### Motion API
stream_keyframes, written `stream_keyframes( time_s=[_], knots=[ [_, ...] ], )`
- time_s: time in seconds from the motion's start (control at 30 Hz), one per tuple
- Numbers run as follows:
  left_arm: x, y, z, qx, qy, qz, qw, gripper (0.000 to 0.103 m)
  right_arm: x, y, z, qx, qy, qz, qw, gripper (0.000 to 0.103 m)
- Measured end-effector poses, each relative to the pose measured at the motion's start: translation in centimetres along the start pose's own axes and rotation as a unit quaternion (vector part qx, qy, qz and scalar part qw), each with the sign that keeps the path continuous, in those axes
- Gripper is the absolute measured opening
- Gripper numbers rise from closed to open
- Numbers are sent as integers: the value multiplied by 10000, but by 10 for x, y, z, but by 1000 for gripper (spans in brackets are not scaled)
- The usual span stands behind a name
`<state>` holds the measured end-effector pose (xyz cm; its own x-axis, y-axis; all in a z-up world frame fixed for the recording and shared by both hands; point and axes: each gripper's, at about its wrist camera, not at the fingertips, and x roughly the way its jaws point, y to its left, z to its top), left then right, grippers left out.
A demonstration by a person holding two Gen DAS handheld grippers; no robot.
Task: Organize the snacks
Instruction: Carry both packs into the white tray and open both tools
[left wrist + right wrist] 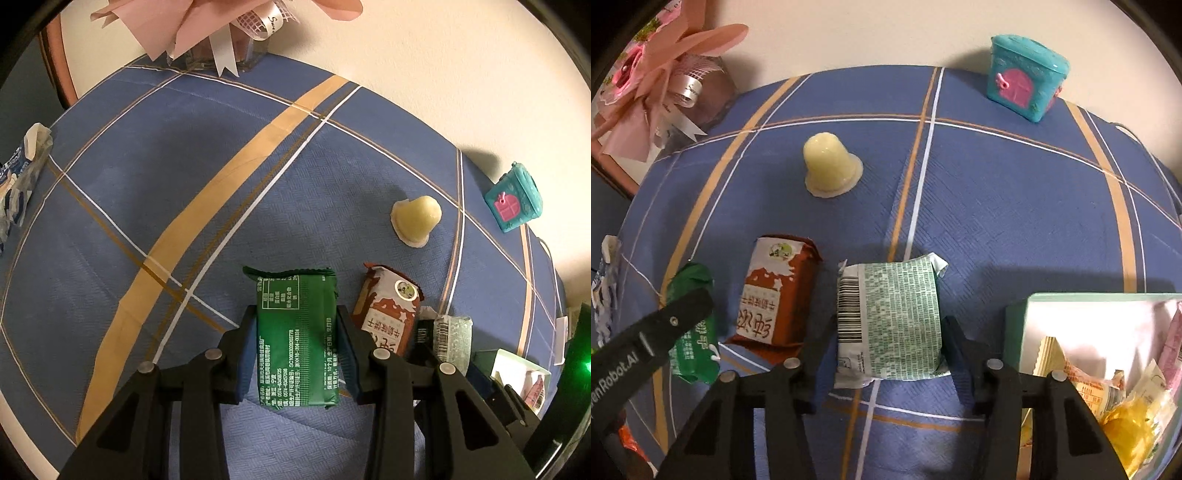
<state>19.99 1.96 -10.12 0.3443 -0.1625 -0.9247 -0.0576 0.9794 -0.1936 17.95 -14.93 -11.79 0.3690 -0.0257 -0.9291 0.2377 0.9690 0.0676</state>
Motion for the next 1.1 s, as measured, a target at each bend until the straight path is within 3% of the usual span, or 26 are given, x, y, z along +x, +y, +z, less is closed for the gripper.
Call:
stream_keyframes(
  time_s=[0.17,0.33,0.57,0.73,0.83,0.97,1.1],
  knots=[
    [-12,-7,0,58,-105,-52,9999,41,-20,-1,-3,99,-180,248,9995,53],
    [-41,-22,-6,218,-340,-240,9989,41,-65,-15,-10,271,-546,379,9974,53],
    [-84,-72,-32,830,-583,-652,9927,41,-119,-71,-19,779,-761,-203,9938,53],
    [-102,-122,-61,1474,-573,-1087,9814,41,-150,-138,-41,1406,-784,-554,9854,53],
    [-110,-158,-89,1970,-469,-1328,9702,41,-160,-182,-58,1873,-733,-693,9771,53],
    [-114,-200,-125,2634,-325,-1473,9528,41,-167,-234,-84,2414,-587,-917,9643,53],
    [-108,-229,-153,3023,-111,-1511,9411,41,-166,-267,-103,2662,-445,-895,9587,53]
  ],
)
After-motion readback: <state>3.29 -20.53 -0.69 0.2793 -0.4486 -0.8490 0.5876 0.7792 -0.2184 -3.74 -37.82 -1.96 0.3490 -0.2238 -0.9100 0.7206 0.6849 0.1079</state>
